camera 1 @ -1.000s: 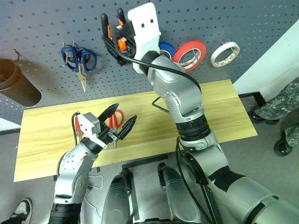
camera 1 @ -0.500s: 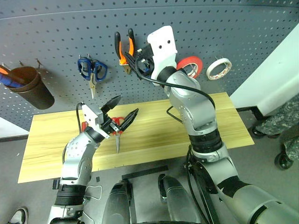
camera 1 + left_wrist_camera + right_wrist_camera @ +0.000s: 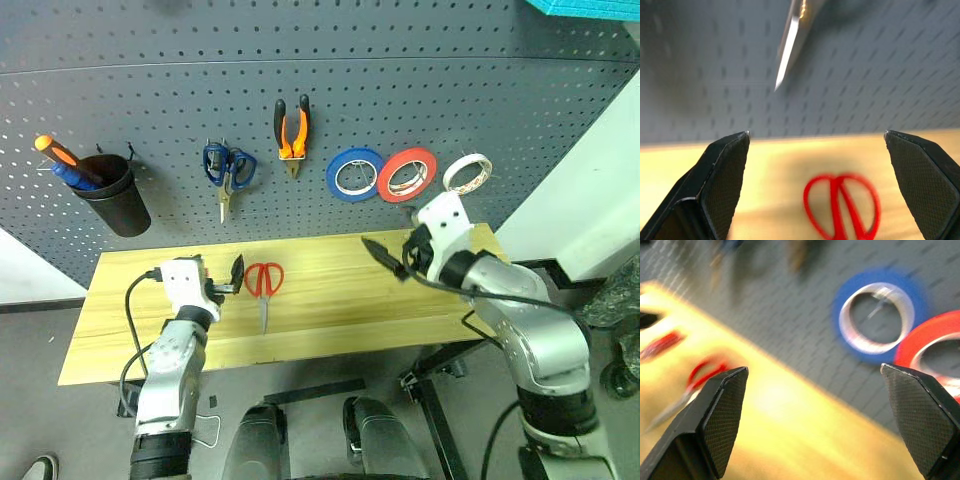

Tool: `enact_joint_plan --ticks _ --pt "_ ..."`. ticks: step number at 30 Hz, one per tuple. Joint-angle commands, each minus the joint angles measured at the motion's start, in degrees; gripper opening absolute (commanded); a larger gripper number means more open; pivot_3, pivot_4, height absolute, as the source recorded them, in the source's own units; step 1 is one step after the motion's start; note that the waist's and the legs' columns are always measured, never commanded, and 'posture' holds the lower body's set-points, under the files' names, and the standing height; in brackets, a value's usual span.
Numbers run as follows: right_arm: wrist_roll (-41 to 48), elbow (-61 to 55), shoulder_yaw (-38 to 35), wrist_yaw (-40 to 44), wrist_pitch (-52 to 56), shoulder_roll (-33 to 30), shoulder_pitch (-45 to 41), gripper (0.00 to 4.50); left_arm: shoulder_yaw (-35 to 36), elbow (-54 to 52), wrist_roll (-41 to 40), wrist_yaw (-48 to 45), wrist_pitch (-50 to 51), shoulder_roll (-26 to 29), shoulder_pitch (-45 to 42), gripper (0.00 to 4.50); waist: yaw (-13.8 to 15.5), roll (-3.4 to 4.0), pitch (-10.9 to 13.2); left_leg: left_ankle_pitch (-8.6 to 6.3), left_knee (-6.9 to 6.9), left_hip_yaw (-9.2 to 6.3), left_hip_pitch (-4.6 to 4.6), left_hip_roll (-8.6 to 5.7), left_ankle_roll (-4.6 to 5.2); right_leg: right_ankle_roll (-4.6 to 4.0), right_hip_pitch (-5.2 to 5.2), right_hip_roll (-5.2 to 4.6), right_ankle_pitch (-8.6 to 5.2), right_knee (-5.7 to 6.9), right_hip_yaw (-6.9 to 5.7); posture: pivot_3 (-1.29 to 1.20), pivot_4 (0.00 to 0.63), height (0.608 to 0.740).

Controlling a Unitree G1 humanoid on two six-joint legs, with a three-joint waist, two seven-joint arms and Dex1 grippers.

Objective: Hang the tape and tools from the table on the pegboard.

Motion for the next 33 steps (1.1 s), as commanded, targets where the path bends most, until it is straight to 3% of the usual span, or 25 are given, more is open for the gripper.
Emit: enact_joint_plan --ticks 1,7,11,17,33 --pt "0.73 -2.29 2.15 0.45 1.83 -1.09 0.71 4.46 -3.79 1.78 3.09 2.62 9.94 -0.77 -4.73 4.5 -0.1 0.02 0.01 -0.01 -0.06 -0.02 0.03 0.01 0.0 -0.03 0.05 0.01 0.03 -0.13 0.0 0.02 0.162 0.712" --pt "-0.15 -3.27 5.01 -1.74 2.27 -0.38 3.31 4.46 -3.55 6.55 3.74 7.47 24.43 -3.72 -11.46 4.5 0.22 0.08 0.06 -0.38 -0.06 0.04 -0.03 -0.08 0.66 -0.02 0.11 -0.05 0.03 -0.23 0.05 0.02 0.193 0.712" --pt "-0.34 -3.37 6.15 -3.16 2.4 0.2 3.82 4.46 -3.39 3.29 4.75 9.93 28.32 -4.49 -10.4 4.5 0.37 0.18 0.13 -0.73 -0.06 0.04 -0.06 -0.09 1.26 0.16 0.1 -0.04 -0.13 -0.2 0.05 0.03 0.202 0.712" --pt "-0.69 -3.22 7.18 -4.78 1.94 1.27 4.05 4.46 -2.39 -2.51 4.73 12.57 36.24 -6.86 -6.93 4.5 0.51 0.28 0.21 -0.78 -0.07 0.03 -0.06 -0.14 1.33 0.12 0.12 -0.11 -0.24 -0.23 0.06 0.03 0.204 0.712" --pt "-0.62 -7.14 6.9 -8.37 4.73 1.65 5.98 4.46 -3.76 9.82 5.79 10.92 30.87 -6.96 -8.87 4.5 0.43 0.57 0.77 -0.79 -0.05 0.01 -0.27 -0.18 1.32 0.0 -0.07 -0.18 -0.31 -0.27 0.05 -0.02 0.215 0.712"
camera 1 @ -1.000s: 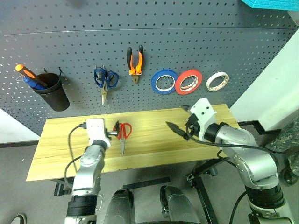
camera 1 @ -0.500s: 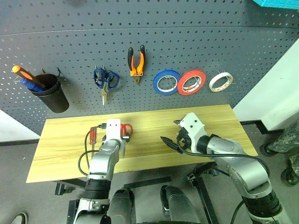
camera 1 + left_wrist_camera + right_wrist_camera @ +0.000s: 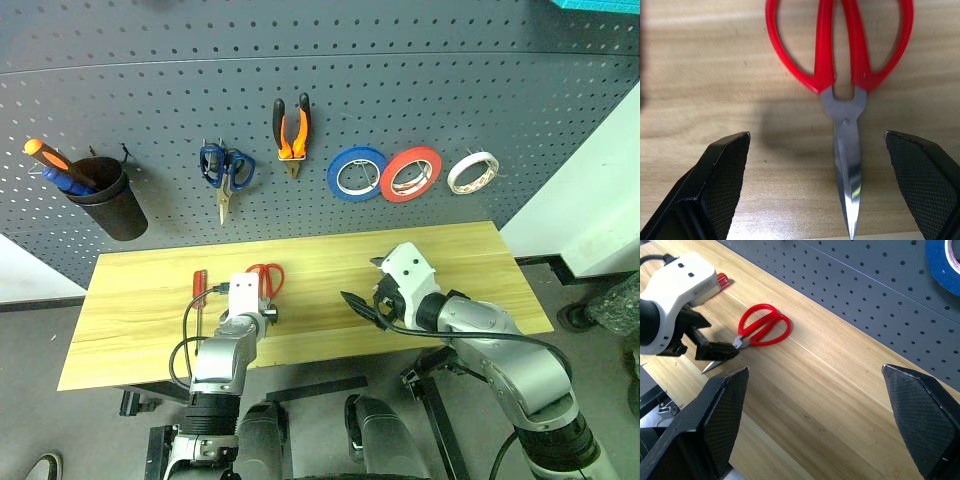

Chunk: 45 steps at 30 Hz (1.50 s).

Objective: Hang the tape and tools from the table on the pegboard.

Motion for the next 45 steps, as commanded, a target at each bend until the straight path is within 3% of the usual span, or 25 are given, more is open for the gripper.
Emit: enact_joint_plan --ticks 1,13,16,24,25,35,45 --pt "0.22 -3.8 -0.85 -0.95 0.54 0.34 0.36 4.46 -0.97 3.16 0.86 -0.12 -3.41 -0.15 -1.83 4.5 -0.02 0.01 0.01 0.0 0.01 0.0 -0.06 0.0 0.0 0.0 -0.05 0.0 0.0 0.0 0.0 -0.02 0.216 0.712" --pt "0.15 -5.21 -1.02 -2.7 1.48 0.57 1.07 4.46 -1.24 9.72 1.2 -0.04 -7.44 -1.16 -4.19 4.5 -0.11 0.0 0.01 0.0 0.03 -0.01 -0.24 -0.02 0.0 0.01 -0.2 -0.01 0.0 -0.02 -0.01 -0.03 0.209 0.712" --pt "0.03 -4.87 -1.03 -2.94 1.28 0.57 0.83 4.5 -1.26 9.66 1.37 0.07 -7.38 -1.18 -3.85 3.91 -0.12 0.0 0.01 0.0 0.03 0.0 -0.24 -0.02 0.0 0.01 -0.2 -0.01 0.0 -0.03 -0.01 -0.03 0.208 0.712" --pt "-0.26 -3.77 -0.83 -3.37 0.6 0.87 -0.06 4.5 -1.31 9.64 1.54 -0.01 -7.13 -1.08 -3.8 1.22 -0.17 0.0 0.01 0.0 0.02 -0.01 -0.24 -0.01 0.0 0.01 -0.21 0.0 0.0 -0.03 -0.01 -0.02 0.205 0.712" --pt "-0.33 -3.67 -0.81 -3.4 0.51 0.88 -0.12 4.5 -1.31 9.73 1.55 0.0 -7.17 -1.07 -3.85 1.06 -0.17 0.0 0.01 0.0 0.02 -0.01 -0.24 -0.01 0.0 0.01 -0.21 0.0 0.0 -0.03 -0.01 -0.02 0.204 0.712" --pt "-1.68 -1.6 -0.75 -3.43 -1.37 1.14 -1.02 4.5 -3.29 8.74 1.99 -1.57 -8.88 -0.61 -4.39 1.06 -0.15 0.0 0.01 0.0 0.02 0.0 -0.26 -0.02 0.0 0.01 -0.22 -0.01 0.0 -0.04 -0.01 -0.02 0.188 0.712" --pt "-1.28 -0.09 -2.56 -1.64 -4.56 0.68 -1.57 4.5 -8.64 -0.43 4.98 -4.99 -15.17 2.8 -1.36 1.06 -0.09 0.0 -0.01 0.0 0.02 0.0 -0.51 -0.02 0.0 0.03 -0.37 0.0 0.02 -0.08 -0.02 -0.02 0.15 0.712"
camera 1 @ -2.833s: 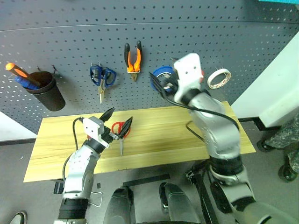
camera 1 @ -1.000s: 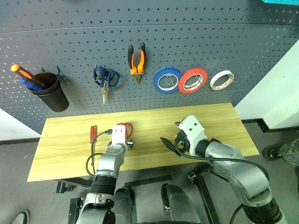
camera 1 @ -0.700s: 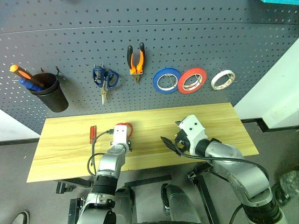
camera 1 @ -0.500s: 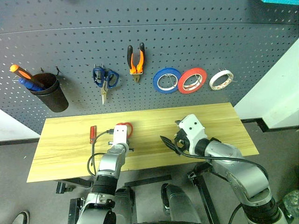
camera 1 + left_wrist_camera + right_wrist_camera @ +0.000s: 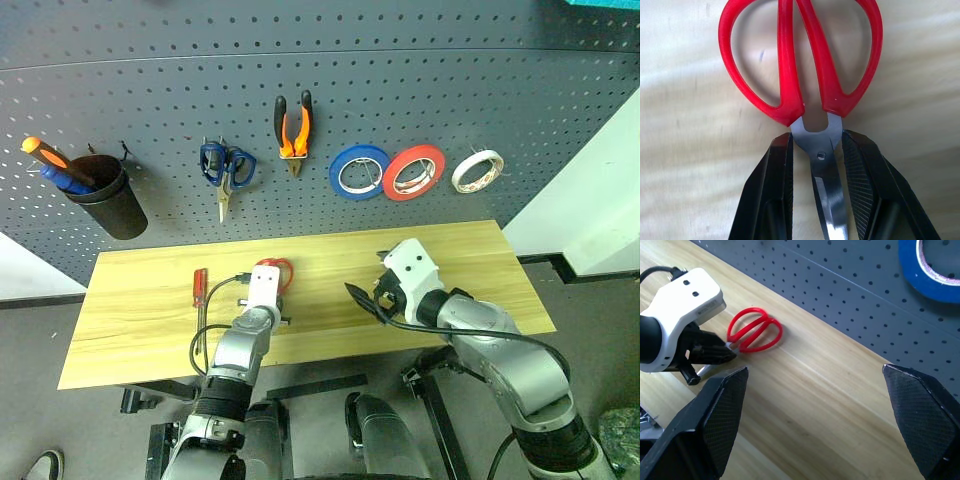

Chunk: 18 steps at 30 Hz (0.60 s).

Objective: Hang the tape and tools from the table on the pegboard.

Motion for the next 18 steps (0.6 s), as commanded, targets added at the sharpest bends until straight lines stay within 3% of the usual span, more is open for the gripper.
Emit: enact_joint_plan --ticks 1,8,18 --pt "0.45 -0.96 -2.37 0.79 -2.26 -0.12 -0.27 4.5 -2.73 -6.24 2.88 -0.95 -4.98 2.28 1.84 1.06 -0.04 0.01 -0.02 0.0 0.0 0.0 0.0 0.0 0.0 0.0 0.0 0.0 0.0 0.0 0.0 -0.02 0.146 0.712" --pt "-0.58 1.52 -5.4 1.26 -4.85 -1.28 0.1 4.5 -7.73 -10.47 7.8 -2.9 -19.81 7.28 4.98 1.06 0.16 0.03 -0.1 0.0 0.01 0.03 0.01 0.0 0.0 0.01 0.01 0.0 0.02 0.02 0.0 -0.01 0.123 0.712" --pt "-1.94 6.07 -7.58 2.08 -9.36 -2.31 -1.57 4.5 -10.55 -4.73 16.32 2.12 -49.25 13.17 7.79 1.06 0.09 0.27 -1.74 0.0 0.03 0.1 0.06 0.0 0.0 0.21 0.04 0.01 0.14 0.05 0.02 0.0 0.064 0.712"
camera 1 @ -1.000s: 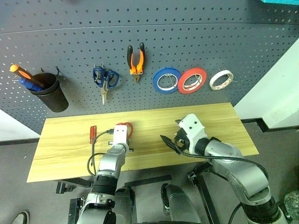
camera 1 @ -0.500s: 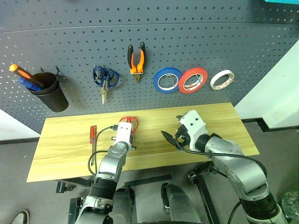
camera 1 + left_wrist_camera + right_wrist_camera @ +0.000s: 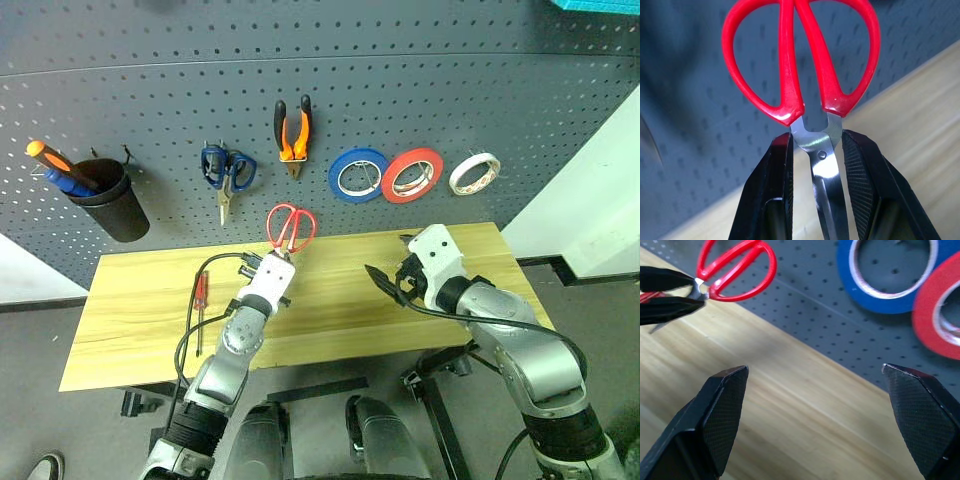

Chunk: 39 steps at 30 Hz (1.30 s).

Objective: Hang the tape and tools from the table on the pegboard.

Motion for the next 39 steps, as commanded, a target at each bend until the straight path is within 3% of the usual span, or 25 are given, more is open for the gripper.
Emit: enact_joint_plan --ticks 1,8,15,27,39 --pt "-0.53 0.39 -1.81 0.42 -2.63 -0.56 -1.19 4.5 0.9 0.88 3.11 3.92 -11.87 1.61 0.44 1.06 0.04 0.1 -0.49 0.0 0.0 0.0 0.01 0.0 0.0 0.0 0.0 0.0 0.0 0.01 0.0 0.01 0.057 0.712" --pt "-1.32 2.9 -2.52 1.17 -4.66 -1.11 -2.32 4.5 9.37 1.68 2.23 12.79 -32.66 3.19 2.0 1.06 0.1 0.16 -2.49 0.0 0.06 0.09 0.15 0.0 0.0 0.07 0.13 -0.01 0.07 0.01 0.06 0.01 0.041 0.712" --pt "-1.62 3.68 -3.0 2.02 -5.24 -1.87 -2.45 4.5 15.63 4.24 4.02 16.09 -32.34 3.13 1.17 1.06 0.0 0.15 -3.2 -0.01 0.05 0.15 0.9 0.01 -0.01 -0.1 0.82 -0.01 -0.02 0.0 0.08 0.01 0.04 0.712" --pt "-1.69 3.05 -2.53 2.12 -4.86 -1.74 -2.64 4.5 13.76 13.76 2.52 13.31 -27.85 -1.86 -4.57 1.06 -0.08 0.16 -3.63 0.0 0.09 0.17 0.94 0.0 -0.01 -0.05 0.87 0.01 0.02 0.02 0.09 0.0 0.038 0.712" --pt "-1.74 2.22 -3.05 1.77 -4.39 -1.98 -1.99 4.5 15.09 16.01 3.0 14.56 -28.22 -1.3 -4.92 1.06 -0.07 0.29 -3.94 0.0 0.1 0.18 0.96 0.0 -0.01 -0.05 0.88 0.03 0.03 0.06 0.12 -0.01 0.037 0.712"
